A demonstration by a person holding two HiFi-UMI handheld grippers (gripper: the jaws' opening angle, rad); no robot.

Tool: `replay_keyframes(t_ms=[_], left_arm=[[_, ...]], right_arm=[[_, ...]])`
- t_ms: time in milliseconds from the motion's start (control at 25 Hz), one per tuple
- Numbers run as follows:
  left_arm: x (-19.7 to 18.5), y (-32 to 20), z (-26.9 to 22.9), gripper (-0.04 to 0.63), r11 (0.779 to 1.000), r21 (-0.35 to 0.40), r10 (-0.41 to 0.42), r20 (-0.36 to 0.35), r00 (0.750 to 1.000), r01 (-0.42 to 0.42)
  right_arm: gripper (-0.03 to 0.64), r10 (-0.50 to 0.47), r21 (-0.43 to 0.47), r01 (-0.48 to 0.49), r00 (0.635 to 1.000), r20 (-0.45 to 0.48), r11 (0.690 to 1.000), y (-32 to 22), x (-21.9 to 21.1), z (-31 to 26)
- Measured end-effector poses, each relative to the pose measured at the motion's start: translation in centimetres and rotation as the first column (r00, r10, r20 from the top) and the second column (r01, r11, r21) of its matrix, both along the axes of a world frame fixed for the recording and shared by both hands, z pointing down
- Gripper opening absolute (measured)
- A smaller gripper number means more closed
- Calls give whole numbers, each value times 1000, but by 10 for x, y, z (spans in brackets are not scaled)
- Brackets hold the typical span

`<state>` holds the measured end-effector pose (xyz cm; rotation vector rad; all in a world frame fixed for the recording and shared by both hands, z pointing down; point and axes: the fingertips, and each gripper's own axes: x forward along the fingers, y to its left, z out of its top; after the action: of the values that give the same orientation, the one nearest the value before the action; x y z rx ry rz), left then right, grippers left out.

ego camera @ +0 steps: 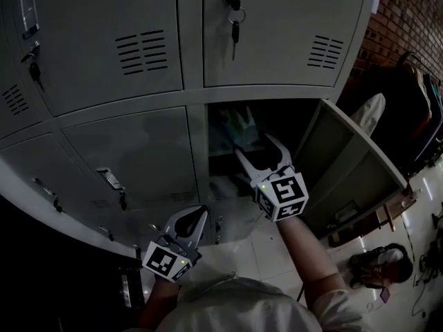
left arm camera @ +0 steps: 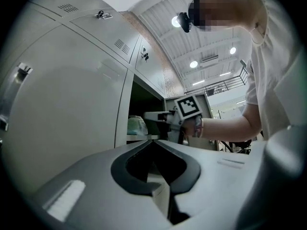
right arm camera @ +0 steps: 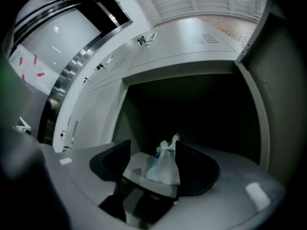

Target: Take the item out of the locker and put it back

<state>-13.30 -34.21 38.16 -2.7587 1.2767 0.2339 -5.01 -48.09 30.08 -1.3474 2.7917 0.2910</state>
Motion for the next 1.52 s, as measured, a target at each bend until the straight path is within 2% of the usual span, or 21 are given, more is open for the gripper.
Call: replay_keyframes(t_ms=[160,320,440,480,520,560,720,880,1000,1120,1520], left_arm=[[8,-7,0,-31,1000,11,11,24,1000,-11],[9,-14,0,-31,1000,1,8,23,1000,-8],[6,-20,2,-31,1000,-6,-3,23,1000,3],[5,-21,3,-31,1000,-9,-6,24,1000,6],[5,-23,3,-31,1000,-11,-8,24,1000,9],[4,-24,4,-31,1000,-12,-10,23,1000,10],[6,-27,4,-31,1000,-14,-8,20,1000,9],[10,-25,3,-31,1000,-11,-3,19,1000,4],[10,-24,-1,-31,1000,-3,-6,19,1000,6],[10,-20,-4,-31,1000,5,-10,12,1000,10],[23,9,2,-31,1000,-14,27,10,1000,-27]], right_arm=[[262,35,-45,-37,998,-46,998,-39,-3,3],[250,61,-74,-67,994,-91,995,-53,-4,17],[167,84,-76,-96,986,-142,992,-56,-2,24],[86,87,-74,-99,985,-148,992,-56,-1,25],[42,82,-75,-94,986,-144,993,-55,0,26],[31,69,-80,-80,989,-131,994,-55,1,27],[19,35,-80,-41,997,-76,996,-49,8,18],[17,41,2,-41,998,-47,999,-21,22,-4],[17,14,71,-9,998,-60,997,13,30,-7],[17,-17,95,23,998,-66,995,48,39,4],[17,27,-117,-26,1000,5,993,127,65,89]])
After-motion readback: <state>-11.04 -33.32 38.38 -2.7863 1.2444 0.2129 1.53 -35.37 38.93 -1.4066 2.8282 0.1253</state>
